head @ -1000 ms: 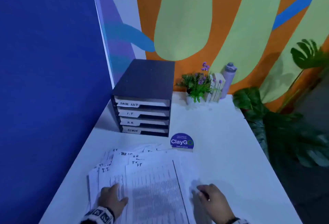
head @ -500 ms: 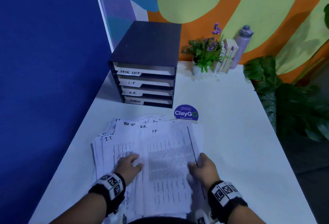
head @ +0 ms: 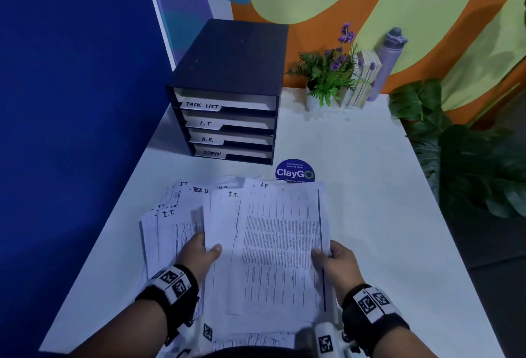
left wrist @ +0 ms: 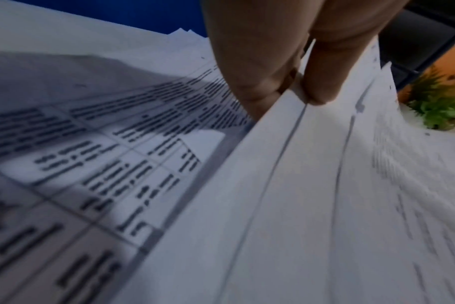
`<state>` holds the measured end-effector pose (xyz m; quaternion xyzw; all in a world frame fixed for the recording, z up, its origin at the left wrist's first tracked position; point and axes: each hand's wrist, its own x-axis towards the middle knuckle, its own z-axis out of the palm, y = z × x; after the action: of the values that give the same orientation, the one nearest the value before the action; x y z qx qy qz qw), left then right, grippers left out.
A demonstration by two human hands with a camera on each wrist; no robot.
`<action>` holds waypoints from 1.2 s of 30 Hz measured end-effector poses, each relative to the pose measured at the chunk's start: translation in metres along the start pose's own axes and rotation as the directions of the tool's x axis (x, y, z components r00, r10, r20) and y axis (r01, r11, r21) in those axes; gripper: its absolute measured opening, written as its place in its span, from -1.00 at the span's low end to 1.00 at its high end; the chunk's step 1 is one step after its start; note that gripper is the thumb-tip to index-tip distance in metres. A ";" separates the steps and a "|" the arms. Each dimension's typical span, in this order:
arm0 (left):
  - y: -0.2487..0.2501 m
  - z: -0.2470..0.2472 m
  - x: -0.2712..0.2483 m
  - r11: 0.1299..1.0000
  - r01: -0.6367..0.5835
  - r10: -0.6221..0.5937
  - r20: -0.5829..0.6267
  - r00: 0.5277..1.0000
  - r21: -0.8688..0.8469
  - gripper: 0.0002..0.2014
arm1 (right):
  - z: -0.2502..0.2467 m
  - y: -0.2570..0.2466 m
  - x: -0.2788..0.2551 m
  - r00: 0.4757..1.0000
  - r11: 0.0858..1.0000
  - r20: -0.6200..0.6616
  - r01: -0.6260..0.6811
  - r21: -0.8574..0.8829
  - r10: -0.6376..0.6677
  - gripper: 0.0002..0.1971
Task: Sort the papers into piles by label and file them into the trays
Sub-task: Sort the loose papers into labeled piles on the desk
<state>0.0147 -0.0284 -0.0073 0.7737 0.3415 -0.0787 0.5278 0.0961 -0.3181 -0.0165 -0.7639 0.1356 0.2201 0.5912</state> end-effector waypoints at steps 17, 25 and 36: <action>-0.011 -0.012 0.001 0.977 -0.019 -0.009 -0.131 0.991 -0.213 -0.59 | -0.008 -0.003 -0.004 0.999 0.996 0.016 0.050 0.068 -0.052 -0.65; -0.006 -0.005 -0.001 0.959 -0.040 0.005 -0.127 0.992 -0.280 -0.57 | -0.002 -0.007 -0.007 0.998 0.993 0.037 0.039 0.111 -0.043 -0.76; -0.003 -0.005 -0.003 0.965 -0.038 0.014 -0.094 0.996 -0.259 -0.47 | 0.002 -0.013 -0.010 0.999 0.985 0.054 0.000 0.172 -0.009 -0.73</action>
<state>0.0098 -0.0250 -0.0057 0.7048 0.3624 0.0090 0.6098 0.0933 -0.3135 -0.0006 -0.7041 0.1364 0.2269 0.6590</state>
